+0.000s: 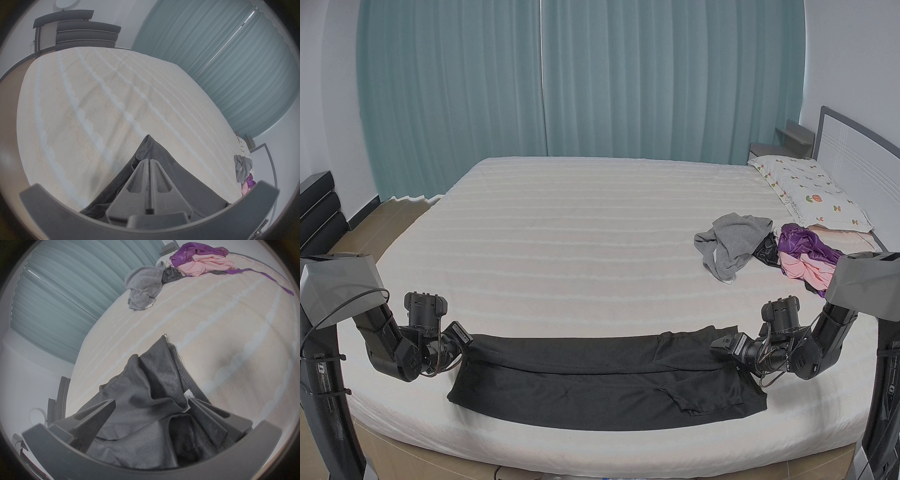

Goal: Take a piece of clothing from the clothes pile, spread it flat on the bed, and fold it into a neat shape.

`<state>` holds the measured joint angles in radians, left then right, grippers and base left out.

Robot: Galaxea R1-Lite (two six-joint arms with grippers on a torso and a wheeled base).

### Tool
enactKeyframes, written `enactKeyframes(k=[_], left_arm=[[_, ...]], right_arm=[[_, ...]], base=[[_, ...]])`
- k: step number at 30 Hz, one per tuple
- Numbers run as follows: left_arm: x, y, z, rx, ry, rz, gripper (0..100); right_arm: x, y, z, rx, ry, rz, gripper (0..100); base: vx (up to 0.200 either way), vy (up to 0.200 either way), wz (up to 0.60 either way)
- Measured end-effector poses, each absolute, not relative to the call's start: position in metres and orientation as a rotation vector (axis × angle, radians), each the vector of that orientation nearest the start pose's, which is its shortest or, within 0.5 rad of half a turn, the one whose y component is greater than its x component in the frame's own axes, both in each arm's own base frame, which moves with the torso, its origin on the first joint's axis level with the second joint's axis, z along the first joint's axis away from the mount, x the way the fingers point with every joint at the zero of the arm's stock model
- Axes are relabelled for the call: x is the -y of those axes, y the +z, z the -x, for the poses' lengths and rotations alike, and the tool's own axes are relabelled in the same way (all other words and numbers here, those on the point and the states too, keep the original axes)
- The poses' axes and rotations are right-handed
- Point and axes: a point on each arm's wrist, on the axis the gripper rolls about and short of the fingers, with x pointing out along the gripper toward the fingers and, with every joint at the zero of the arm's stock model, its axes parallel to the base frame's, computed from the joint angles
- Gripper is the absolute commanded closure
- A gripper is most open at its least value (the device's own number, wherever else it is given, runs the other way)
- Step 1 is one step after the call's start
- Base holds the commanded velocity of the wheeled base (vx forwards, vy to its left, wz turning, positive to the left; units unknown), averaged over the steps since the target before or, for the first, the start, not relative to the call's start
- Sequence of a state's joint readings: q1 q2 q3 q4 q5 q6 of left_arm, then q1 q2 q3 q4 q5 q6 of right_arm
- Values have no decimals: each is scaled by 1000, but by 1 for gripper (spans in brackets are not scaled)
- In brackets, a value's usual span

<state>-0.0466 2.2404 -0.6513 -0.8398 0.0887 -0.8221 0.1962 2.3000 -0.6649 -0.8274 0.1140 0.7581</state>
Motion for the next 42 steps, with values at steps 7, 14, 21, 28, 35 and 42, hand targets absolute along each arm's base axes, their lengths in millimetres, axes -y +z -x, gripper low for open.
enactKeyframes(k=[7, 14, 21, 28, 35, 42], left_arm=[[15, -9, -333, -682, 338, 735, 100], [16, -9, -333, -682, 335, 735, 100], [17, -7, -335, -673, 331, 736, 100], [16, 2, -344, -625, 325, 770, 100], [15, 13, -356, -562, 320, 805, 100], [12, 29, -376, -391, 331, 919, 100]], right_arm=[[-72, -34, -333, -887, -37, -665, 100], [-75, -37, -338, -870, -61, -651, 100], [-72, -29, -343, -830, -72, -659, 100], [-69, -18, -352, -769, -84, -673, 100], [-70, -5, -366, -675, -74, -730, 100], [-72, 12, -386, -460, -28, -805, 100]], base=[[0, 0, 0], [0, 0, 0], [0, 0, 0], [0, 0, 0], [0, 0, 0], [0, 0, 0]])
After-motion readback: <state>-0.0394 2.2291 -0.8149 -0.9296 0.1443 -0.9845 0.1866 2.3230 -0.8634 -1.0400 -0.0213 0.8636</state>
